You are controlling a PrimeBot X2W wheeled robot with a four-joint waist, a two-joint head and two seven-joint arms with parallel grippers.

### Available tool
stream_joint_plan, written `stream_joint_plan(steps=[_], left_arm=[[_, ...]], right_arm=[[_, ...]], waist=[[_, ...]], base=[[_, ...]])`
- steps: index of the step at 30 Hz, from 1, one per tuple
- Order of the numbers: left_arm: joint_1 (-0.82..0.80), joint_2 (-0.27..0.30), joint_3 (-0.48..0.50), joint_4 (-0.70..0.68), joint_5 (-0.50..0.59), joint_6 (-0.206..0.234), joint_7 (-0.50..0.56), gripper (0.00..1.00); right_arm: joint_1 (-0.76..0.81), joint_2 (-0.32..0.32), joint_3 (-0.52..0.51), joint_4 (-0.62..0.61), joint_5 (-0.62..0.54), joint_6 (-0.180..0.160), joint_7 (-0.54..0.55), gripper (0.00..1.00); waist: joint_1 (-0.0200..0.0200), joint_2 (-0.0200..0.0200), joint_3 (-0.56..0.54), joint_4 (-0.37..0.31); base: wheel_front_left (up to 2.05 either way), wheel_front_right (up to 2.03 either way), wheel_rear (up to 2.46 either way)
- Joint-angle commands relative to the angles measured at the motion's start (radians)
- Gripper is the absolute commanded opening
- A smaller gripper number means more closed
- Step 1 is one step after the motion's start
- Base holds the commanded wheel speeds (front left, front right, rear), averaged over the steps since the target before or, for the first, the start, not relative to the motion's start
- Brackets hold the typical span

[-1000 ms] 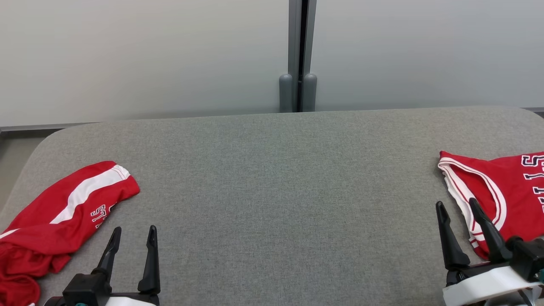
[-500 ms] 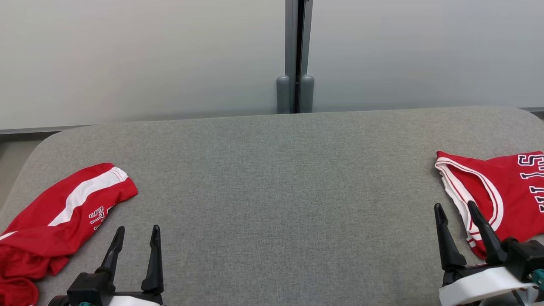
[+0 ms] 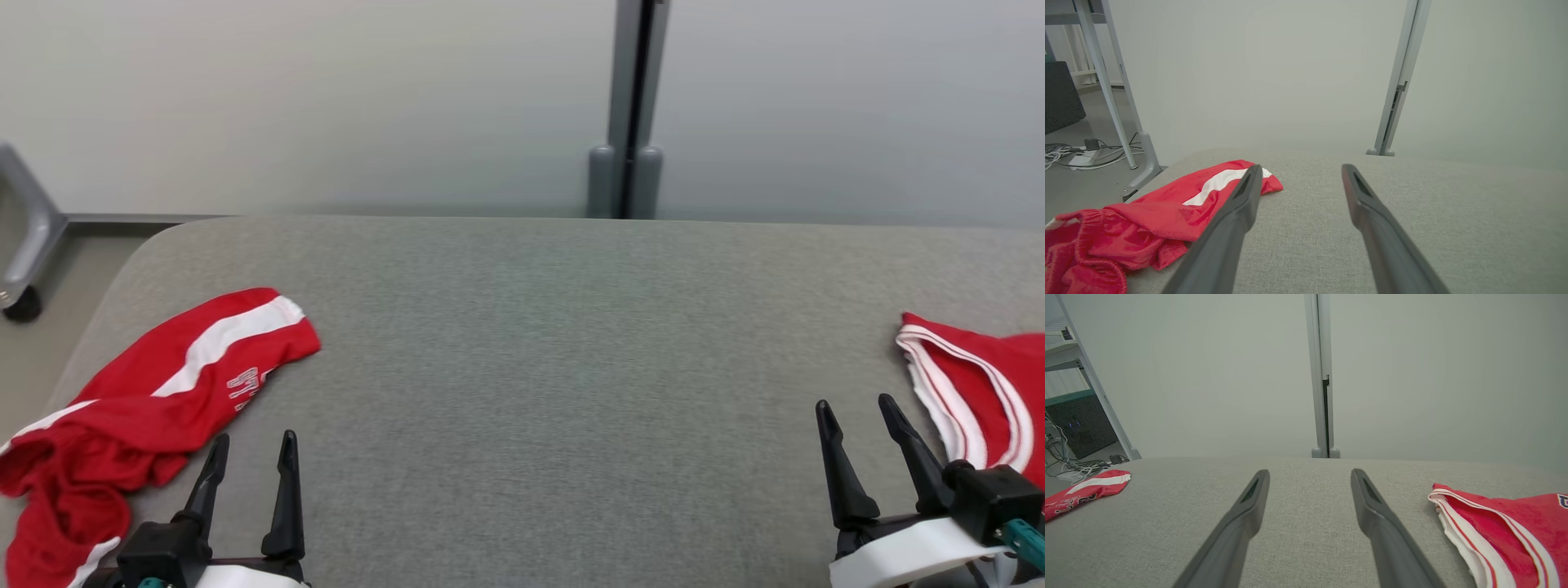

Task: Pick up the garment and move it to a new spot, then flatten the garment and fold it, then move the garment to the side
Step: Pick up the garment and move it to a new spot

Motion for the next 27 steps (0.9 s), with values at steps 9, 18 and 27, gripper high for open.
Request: stream_joint_plan(steps=[9,18,27], left_arm=[[0.006,0.011,0.022,0.011,-0.009,0.027,0.004,1.0],[0.017,0.022,0.03,-0.02,-0.013,0.046,0.022,1.0],[0.023,0.017,0.032,-0.042,-0.037,0.05,0.042,1.0]], right_arm=[[0.0,0.008,0.041,0.017,0.014,0.0,0.008,1.0],[-0.029,0.011,0.072,0.025,0.022,0.0,0.002,1.0],[-0.041,0.004,0.082,0.033,0.018,0.0,-0.001,1.0]], waist=[[0.0,-0.0001,-0.018,0.184],[0.0,-0.0001,-0.004,0.301],[0.0,-0.0001,0.004,0.35]], base=[[0.0,0.0,0.0],[0.0,0.0,0.0],[0.0,0.0,0.0]])
